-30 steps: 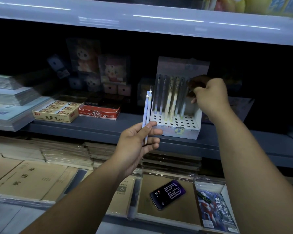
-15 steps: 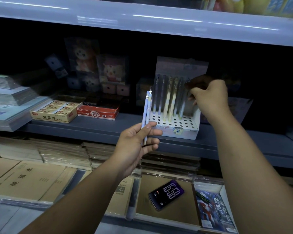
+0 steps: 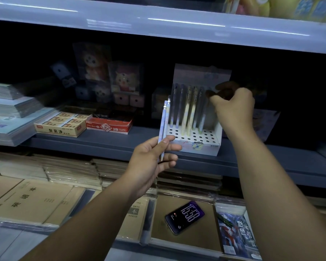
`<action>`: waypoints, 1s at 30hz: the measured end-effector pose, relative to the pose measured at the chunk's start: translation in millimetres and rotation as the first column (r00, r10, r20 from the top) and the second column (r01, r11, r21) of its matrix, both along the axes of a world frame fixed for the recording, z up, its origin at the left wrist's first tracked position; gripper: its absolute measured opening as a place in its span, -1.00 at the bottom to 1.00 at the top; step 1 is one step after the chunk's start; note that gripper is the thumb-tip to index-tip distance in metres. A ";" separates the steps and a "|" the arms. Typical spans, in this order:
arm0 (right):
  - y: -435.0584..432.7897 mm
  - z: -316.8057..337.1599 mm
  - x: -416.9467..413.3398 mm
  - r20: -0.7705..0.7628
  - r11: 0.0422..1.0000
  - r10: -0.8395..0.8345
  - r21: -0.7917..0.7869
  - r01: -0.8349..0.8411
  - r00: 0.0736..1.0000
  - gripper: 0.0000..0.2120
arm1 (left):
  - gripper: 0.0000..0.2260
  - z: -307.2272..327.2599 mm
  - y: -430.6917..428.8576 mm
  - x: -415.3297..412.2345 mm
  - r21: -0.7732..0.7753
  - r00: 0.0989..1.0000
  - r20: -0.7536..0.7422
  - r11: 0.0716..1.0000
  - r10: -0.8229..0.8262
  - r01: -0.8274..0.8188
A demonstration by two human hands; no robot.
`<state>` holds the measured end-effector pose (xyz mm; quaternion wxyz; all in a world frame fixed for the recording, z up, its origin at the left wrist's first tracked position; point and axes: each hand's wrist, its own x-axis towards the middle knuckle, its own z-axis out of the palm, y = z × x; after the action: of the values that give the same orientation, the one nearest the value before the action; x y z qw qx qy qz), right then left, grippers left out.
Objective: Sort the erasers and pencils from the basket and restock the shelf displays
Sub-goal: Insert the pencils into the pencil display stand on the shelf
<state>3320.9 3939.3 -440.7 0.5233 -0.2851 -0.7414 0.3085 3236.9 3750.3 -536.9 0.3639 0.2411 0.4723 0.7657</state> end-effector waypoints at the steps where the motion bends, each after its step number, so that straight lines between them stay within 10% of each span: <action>1: -3.4 1.8 -0.4 -0.023 1.000 -0.008 0.026 0.009 1.000 -0.88 | -0.75 0.0 0.1 0.2 0.002 1.000 -0.004 1.000 -0.001 0.001; 14: -41.9 5.8 -2.1 -0.017 0.818 0.531 -0.253 -0.517 0.847 -0.94 | -0.73 -0.4 2.5 8.9 0.002 0.988 -0.087 0.992 -0.127 0.127; 30: -6.9 14.6 13.7 -0.332 0.975 0.086 -0.167 -0.148 0.940 -0.88 | -0.76 -7.9 2.2 -1.2 -0.040 0.997 -0.061 0.999 -0.037 0.035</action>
<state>3334.6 3932.4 -426.1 0.5885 -0.2345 -0.6290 0.4506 3235.7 3752.5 -544.7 0.3675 0.2660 0.4936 0.7420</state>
